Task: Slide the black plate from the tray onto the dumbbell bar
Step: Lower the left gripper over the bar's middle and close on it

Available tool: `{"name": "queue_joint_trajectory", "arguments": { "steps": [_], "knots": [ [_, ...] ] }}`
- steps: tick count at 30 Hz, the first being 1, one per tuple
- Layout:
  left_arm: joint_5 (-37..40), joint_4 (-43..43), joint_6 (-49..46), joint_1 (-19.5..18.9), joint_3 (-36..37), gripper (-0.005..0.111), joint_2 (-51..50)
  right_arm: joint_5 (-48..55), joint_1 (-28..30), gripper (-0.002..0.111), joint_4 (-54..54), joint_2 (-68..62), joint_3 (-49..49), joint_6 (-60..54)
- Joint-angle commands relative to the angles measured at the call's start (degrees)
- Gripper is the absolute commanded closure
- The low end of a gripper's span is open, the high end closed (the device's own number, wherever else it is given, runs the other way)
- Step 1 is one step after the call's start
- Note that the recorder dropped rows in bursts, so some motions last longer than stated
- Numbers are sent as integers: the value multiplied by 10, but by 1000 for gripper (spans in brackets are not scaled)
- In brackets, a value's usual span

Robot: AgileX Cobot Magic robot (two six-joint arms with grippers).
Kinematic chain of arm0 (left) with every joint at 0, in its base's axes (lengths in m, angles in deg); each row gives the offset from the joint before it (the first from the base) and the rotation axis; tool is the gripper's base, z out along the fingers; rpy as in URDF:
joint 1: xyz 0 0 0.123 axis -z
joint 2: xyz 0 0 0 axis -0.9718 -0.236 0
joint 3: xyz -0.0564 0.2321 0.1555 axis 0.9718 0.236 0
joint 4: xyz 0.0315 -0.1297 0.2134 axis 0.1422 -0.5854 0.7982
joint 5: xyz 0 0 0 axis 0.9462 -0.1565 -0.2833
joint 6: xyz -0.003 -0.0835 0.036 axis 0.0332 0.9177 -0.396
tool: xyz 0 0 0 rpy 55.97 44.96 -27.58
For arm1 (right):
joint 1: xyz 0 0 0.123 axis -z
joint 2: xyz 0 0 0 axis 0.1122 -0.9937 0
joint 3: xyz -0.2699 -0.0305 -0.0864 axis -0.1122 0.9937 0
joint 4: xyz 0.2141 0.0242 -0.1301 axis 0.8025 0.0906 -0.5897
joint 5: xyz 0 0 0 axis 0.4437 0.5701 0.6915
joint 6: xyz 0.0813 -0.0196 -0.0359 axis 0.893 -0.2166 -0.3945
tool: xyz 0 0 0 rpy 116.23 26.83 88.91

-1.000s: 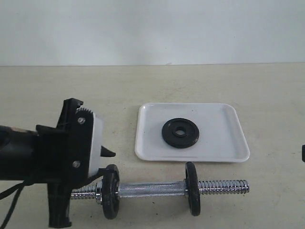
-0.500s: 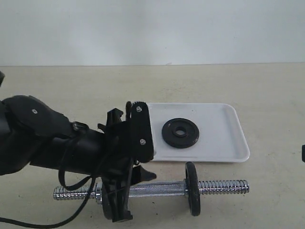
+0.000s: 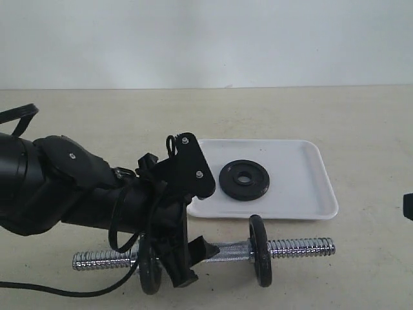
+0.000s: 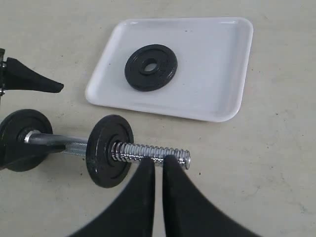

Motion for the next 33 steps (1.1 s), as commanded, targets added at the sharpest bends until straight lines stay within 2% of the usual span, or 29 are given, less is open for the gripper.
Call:
{"name": "queue_joint_trajectory", "arguments": {
  "steps": [1,5,17,26,33],
  "knots": [
    [52,-5,9,1,-6,27,0,-3,-3,107,4,-1,3,-7],
    [73,-5,9,1,-6,28,-10,-2,-3,107,5,-1,3,-7],
    [57,-5,9,1,-8,28,-75,-1,-3,107,7,-1,3,-9],
    [60,-8,41,1,-49,35,-108,-1,-3,107,9,-1,3,-9],
    [62,-25,57,1,-59,35,-114,-1,-3,107,11,-1,3,-10]
  ]
}}
